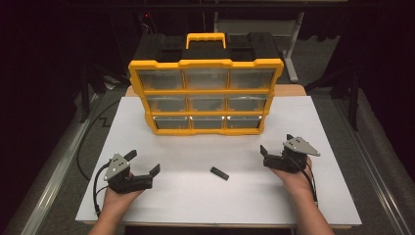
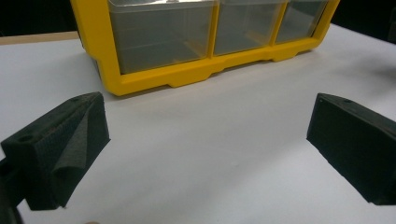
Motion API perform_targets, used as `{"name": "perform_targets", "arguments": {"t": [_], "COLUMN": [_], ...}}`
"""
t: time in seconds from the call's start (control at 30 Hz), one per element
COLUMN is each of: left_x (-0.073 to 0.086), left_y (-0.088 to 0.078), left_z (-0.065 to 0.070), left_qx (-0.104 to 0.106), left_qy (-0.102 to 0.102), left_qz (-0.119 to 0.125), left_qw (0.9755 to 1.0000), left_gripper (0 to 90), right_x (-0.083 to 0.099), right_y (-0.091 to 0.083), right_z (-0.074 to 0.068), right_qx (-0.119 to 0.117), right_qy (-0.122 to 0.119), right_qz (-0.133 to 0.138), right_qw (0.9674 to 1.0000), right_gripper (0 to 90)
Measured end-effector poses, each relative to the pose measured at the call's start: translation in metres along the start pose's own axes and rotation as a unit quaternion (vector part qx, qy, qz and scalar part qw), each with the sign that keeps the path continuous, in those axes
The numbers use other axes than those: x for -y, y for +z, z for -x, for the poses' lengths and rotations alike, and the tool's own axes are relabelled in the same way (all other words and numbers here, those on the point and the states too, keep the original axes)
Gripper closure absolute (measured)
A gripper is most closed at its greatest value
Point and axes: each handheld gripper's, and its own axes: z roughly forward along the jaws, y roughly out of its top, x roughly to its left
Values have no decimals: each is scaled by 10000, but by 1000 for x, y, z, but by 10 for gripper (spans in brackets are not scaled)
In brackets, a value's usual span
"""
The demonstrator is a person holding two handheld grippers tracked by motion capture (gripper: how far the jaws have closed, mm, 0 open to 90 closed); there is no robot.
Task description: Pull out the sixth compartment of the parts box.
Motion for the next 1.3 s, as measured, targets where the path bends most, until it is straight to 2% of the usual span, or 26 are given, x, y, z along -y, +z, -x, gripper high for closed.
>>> {"name": "perform_targets", "arguments": {"t": [0.23,0.4,0.63,0.73,0.87,1.0,1.17,1.3], "left_x": [-1,-2,-3,-4,-3,-2,-3,-3], "left_y": [1,0,-1,-1,0,0,0,0], "left_z": [2,5,7,7,6,8,7,7], "left_qx": [1,65,114,45,48,72,74,55], "left_qy": [101,129,94,85,95,189,158,170], "left_qz": [-39,-17,92,173,94,60,48,43], "left_qw": [9999,9999,9998,9998,9999,9998,9998,9998], "left_gripper": [6,6,2,2,2,2,2,2], "right_x": [-7,-11,-11,-11,-10,-6,2,3], "right_y": [13,17,12,9,4,-1,-6,-6], "right_z": [3,3,-1,-2,-1,2,8,9], "right_qx": [50,104,77,69,117,166,205,218], "right_qy": [22,-55,-231,-281,-377,-410,-435,-470], "right_qz": [-17,-79,-120,-151,-191,-278,-438,-452], "right_qw": [10000,9999,9996,9995,9990,9986,9979,9976], "right_gripper": [3,3,3,2,1,1,1,1]}}
